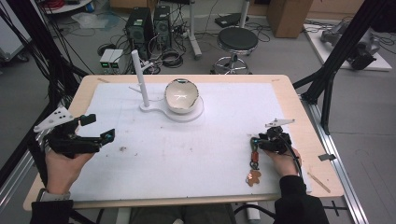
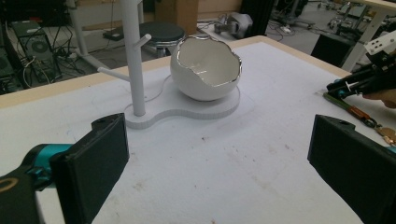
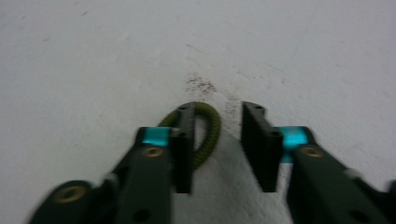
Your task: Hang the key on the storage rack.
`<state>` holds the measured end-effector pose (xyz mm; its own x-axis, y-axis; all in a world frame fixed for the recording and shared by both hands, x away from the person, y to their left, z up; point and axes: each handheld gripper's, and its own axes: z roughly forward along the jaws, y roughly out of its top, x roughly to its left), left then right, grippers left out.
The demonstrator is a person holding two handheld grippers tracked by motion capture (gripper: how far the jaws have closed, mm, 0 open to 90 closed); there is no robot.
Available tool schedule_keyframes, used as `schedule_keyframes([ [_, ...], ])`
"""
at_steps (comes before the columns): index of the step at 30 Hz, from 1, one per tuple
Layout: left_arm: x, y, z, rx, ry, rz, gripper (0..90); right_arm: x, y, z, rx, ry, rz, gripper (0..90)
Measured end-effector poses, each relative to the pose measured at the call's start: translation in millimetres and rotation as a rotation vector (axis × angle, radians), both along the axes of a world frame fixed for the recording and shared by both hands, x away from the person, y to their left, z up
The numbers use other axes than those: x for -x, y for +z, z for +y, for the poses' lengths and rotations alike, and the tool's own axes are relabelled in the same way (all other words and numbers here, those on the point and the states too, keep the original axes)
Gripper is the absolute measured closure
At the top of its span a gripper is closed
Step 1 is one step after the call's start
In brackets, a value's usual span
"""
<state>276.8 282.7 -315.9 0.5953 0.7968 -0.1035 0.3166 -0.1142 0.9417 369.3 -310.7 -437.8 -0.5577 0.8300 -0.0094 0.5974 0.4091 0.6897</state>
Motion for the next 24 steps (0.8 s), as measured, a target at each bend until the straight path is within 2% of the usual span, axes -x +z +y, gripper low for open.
schedule_keyframes([
  [2,0.1,0.3,-0.3,0.001,-0.001,-0.002,5.8,1.7,0.3,3.8,0.016,0.018,-0.008,81.3],
  [4,0.2,0.4,-0.4,0.0,-0.001,-0.002,5.8,2.6,0.5,5.6,0.021,0.021,-0.009,82.6],
  [6,0.0,0.2,-0.8,0.002,0.0,-0.002,5.8,2.6,0.4,5.5,0.007,0.005,0.001,83.1],
  [9,-0.7,-0.6,-0.9,-0.003,-0.004,0.004,5.8,3.1,0.8,6.8,0.02,0.012,-0.005,83.5],
  [14,-1.7,-1.9,-1.0,-0.003,-0.001,0.012,5.8,3.8,2.6,5.9,0.007,0.014,-0.014,84.1],
  [19,-1.6,-1.4,-1.1,-0.004,-0.002,0.011,5.8,10.8,22.7,2.5,-0.035,0.002,-0.092,84.5],
  [24,-1.7,-0.7,-0.5,0.003,-0.004,0.011,5.8,24.5,63.0,1.7,-0.084,0.007,-0.204,84.8],
])
